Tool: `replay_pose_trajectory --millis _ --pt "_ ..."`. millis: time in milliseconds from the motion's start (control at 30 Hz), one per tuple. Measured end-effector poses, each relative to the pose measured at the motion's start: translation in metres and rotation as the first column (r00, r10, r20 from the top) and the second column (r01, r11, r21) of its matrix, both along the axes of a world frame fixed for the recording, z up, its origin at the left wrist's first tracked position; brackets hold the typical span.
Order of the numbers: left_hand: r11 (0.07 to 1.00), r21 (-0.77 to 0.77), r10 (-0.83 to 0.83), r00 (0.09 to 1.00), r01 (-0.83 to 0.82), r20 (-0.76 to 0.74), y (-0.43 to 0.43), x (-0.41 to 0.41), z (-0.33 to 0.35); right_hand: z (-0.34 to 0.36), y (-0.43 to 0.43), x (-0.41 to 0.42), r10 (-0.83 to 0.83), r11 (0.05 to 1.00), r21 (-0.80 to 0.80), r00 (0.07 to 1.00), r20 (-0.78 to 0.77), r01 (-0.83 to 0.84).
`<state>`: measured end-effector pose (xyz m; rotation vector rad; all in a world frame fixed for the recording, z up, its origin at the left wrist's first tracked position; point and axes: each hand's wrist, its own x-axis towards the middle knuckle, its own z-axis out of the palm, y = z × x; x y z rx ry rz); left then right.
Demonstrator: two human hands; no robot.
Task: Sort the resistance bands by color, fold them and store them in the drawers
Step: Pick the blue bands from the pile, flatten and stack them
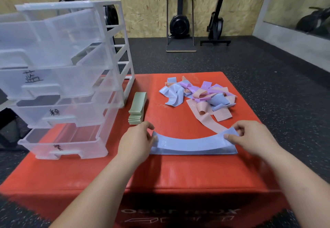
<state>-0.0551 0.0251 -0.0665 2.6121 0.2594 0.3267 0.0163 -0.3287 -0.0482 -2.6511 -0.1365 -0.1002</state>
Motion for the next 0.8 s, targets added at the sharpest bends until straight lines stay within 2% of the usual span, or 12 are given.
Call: replay_pose_trajectory --millis 167,300,367,500,567,633,700,800 --pt "0.996 0.084 0.004 1.0 -0.004 -0.001 -0.002 0.001 -0.006 -0.011 0.002 0.003 -0.006 0.997 -0.074 0.999 0.043 0.009" --pt "0.943 0.33 -0.036 0.999 0.041 -0.022 -0.001 0.003 -0.021 -0.026 0.002 0.004 -0.007 0.983 -0.182 1.0 -0.023 0.003" --pt "0.925 0.376 -0.038 0.999 0.05 -0.038 0.003 0.005 -0.027 -0.029 0.002 0.004 0.011 0.979 -0.204 0.998 -0.069 -0.025" --pt "0.943 0.311 -0.121 0.993 0.115 -0.001 0.014 0.01 -0.025 -0.021 -0.009 0.01 0.038 0.977 -0.211 0.999 -0.016 -0.041" --pt "0.95 0.187 -0.247 0.968 0.249 -0.034 0.02 0.01 -0.021 -0.016 -0.016 0.012 0.112 0.982 -0.152 0.993 -0.031 -0.115" --pt "0.911 0.099 -0.387 0.913 0.4 -0.13 0.025 0.007 -0.017 -0.014 -0.02 0.01 0.237 0.961 -0.115 0.964 -0.118 -0.25" --pt "0.881 0.104 -0.435 0.875 0.462 -0.211 0.028 0.005 -0.017 -0.015 -0.019 0.008 0.325 0.92 -0.163 0.926 -0.194 -0.357" --pt "0.878 0.152 -0.423 0.884 0.454 -0.199 0.03 0.006 -0.02 -0.02 -0.017 0.009 0.326 0.898 -0.238 0.924 -0.201 -0.369"
